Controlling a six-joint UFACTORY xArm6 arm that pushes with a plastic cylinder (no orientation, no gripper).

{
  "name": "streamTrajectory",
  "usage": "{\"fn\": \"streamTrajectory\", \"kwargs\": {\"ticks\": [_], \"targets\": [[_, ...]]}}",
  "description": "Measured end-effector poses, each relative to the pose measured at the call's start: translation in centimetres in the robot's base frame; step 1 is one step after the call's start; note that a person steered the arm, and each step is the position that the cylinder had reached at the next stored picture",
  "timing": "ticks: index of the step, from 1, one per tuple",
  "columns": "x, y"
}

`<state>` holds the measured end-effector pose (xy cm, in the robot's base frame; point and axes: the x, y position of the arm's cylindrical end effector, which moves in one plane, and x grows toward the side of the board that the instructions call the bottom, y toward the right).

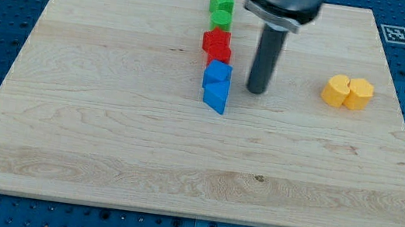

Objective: Put the cube diagonally to triangle

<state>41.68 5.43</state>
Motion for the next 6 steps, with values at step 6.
{"fn": "streamTrajectory", "kwargs": {"ticks": [6], "targets": [[-3.3,-18.0]]}}
